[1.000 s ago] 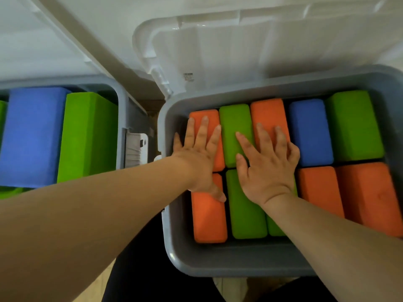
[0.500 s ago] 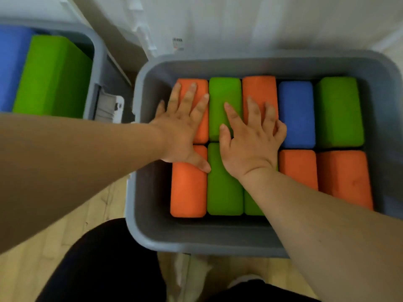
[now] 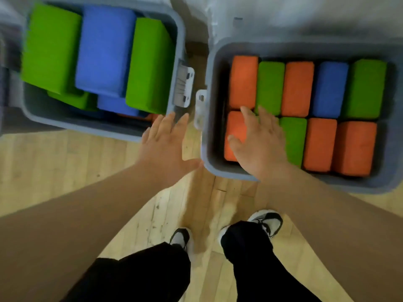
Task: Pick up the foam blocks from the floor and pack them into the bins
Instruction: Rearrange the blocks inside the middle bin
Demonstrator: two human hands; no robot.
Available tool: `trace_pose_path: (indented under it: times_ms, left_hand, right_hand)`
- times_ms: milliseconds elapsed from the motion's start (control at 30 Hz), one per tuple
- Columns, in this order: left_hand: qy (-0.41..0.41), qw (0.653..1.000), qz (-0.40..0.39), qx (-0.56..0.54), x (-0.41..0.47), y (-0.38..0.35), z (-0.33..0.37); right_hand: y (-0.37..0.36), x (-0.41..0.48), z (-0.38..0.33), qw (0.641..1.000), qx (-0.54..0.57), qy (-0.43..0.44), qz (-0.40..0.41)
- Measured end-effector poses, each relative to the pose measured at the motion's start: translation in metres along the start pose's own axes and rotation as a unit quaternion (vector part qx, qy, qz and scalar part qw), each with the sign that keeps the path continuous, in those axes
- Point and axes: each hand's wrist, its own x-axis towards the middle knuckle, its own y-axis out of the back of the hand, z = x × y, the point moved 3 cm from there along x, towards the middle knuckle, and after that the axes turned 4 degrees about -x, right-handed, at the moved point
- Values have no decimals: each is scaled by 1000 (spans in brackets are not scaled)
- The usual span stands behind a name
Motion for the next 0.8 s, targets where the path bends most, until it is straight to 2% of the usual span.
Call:
trace_pose_path:
  times_ms: [133, 233, 367, 467, 567, 633, 800]
  left_hand:
    - [43, 999, 17, -5, -20, 61, -70]
    - [58, 998, 35, 4, 7, 91, -122]
    - [20, 999, 24, 40, 69, 112, -182]
    - [-25, 997, -27, 73, 117, 118, -223]
    - [-64, 987, -117, 92, 150, 111, -251]
    - [-91, 982, -130, 106, 161, 109, -263]
    - [-102, 973, -204, 34, 166, 130, -272]
  right_hand:
    - [16, -16, -100, 989, 112, 38, -84]
    - [13, 7, -170, 985, 138, 62, -82]
    - [-11, 62, -233, 985, 156, 19, -69]
    - [-32, 101, -269, 987, 147, -32, -64]
    - [-51, 123, -291, 988, 109, -89, -68]
    - [-56, 129, -300, 988, 97, -103, -53]
    - [-16, 113, -302, 979, 147, -142, -20]
